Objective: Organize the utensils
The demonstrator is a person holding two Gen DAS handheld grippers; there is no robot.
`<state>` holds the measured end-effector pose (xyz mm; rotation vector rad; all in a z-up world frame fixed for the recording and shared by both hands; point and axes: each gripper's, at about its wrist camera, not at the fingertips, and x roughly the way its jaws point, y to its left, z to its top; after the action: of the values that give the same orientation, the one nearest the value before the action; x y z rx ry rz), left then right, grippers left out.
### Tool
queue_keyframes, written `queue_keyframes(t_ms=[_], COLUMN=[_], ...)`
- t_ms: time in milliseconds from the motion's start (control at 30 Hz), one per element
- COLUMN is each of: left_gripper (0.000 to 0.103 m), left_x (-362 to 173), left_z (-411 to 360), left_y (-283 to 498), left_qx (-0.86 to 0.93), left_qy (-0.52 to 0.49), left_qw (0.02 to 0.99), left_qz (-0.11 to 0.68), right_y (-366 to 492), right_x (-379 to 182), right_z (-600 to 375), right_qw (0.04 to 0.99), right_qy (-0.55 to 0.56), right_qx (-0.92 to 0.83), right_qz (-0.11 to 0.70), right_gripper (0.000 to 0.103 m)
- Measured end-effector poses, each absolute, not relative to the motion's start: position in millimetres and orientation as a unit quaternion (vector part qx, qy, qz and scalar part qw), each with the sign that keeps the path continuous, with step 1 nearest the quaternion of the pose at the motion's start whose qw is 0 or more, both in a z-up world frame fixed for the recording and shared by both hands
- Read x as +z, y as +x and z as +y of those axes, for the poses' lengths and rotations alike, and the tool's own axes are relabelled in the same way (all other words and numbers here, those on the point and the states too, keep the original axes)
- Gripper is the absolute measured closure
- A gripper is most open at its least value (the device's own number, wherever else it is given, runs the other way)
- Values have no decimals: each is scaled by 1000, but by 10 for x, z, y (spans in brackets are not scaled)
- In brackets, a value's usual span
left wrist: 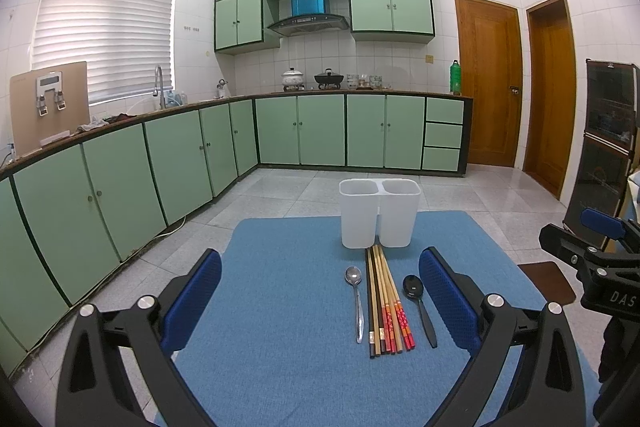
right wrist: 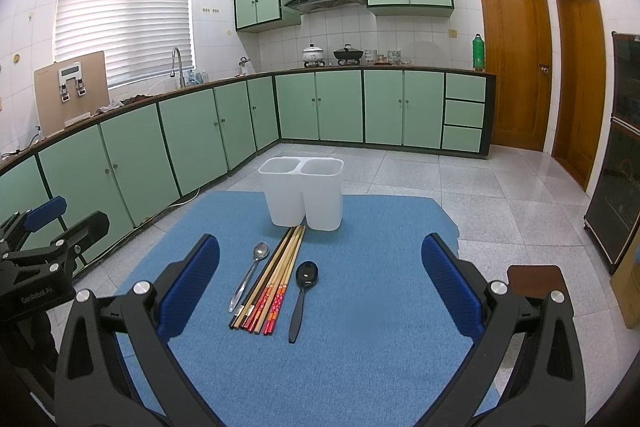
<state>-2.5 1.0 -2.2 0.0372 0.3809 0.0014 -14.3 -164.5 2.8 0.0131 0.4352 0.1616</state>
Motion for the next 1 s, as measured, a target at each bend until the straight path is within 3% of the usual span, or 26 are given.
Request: queue_keyframes(t_ms=[1000], left_gripper=[6], left_x=[-15], left_z=[32], left_y=[-18], left_qx=[3], left_qy=[20], left_qw=[982], left_qz=[189], right_y=[-147], right_x=[16], right_z=[-1689], right_qw=[972], right_qy=[8], right_qx=[81], right_qz=[218], right_gripper=[5])
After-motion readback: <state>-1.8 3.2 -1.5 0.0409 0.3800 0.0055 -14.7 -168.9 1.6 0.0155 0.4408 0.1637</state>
